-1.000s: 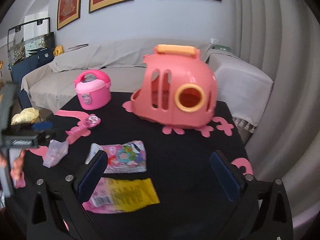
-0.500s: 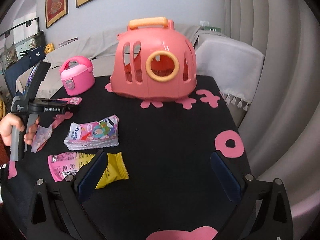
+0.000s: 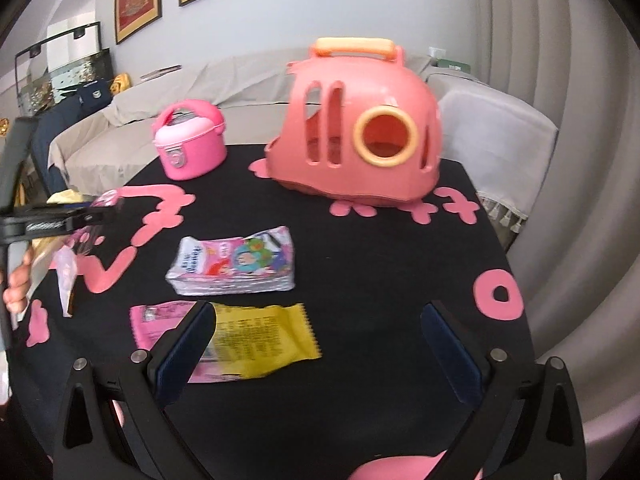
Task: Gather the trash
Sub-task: 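Hold the pink packet in the left gripper while the right gripper grasps the red snack pouch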
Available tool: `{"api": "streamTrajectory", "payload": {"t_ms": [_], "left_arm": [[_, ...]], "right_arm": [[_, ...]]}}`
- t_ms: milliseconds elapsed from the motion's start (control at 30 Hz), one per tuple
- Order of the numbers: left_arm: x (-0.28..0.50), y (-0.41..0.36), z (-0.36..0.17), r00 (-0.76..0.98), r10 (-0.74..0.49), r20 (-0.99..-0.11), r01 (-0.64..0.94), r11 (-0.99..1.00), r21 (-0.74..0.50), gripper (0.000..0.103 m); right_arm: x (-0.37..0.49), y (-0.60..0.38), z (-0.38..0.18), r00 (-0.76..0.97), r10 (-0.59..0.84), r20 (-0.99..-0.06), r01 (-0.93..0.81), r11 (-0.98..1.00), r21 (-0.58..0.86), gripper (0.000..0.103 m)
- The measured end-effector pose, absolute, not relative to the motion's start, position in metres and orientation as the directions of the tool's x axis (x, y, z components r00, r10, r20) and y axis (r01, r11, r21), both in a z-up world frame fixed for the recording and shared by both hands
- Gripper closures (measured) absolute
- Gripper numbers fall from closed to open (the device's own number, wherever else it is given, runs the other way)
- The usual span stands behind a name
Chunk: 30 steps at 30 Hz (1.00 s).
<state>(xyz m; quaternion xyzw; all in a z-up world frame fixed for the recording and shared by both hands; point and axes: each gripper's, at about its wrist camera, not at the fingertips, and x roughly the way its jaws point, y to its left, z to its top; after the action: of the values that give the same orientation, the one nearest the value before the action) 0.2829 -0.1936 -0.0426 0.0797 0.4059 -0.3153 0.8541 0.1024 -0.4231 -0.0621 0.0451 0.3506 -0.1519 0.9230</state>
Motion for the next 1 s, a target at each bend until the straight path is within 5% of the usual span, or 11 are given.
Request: {"api": "streamTrajectory", "payload": {"t_ms": [433,633,1000], "left_arm": [[0.257,-0.072,-0.017,0.588,-0.495,-0.639,0.422,0.862,-0.280,0.054],[0.240,-0.041,-0.012,0.621,-0.468,-0.629,0.397,0.880,-0.262,0.053],[0.213,0.029,-0.028,0.665,-0.364,-0.652,0.257,0.931,-0.258,0.053]], "right_arm": [[0.132,-0.345,-0.059,0.742,-0.092,-0.664,0.115,0.993,-0.009,0.001],[0.143,-0.287,-0.066,0.696,0.127,-0.707,-0.139,0.989,0.042,0.001],[0.161,-0.166,-0.099,0.592,0.250,-0.766,-0.521,0.844,-0.128,0.001]]}}
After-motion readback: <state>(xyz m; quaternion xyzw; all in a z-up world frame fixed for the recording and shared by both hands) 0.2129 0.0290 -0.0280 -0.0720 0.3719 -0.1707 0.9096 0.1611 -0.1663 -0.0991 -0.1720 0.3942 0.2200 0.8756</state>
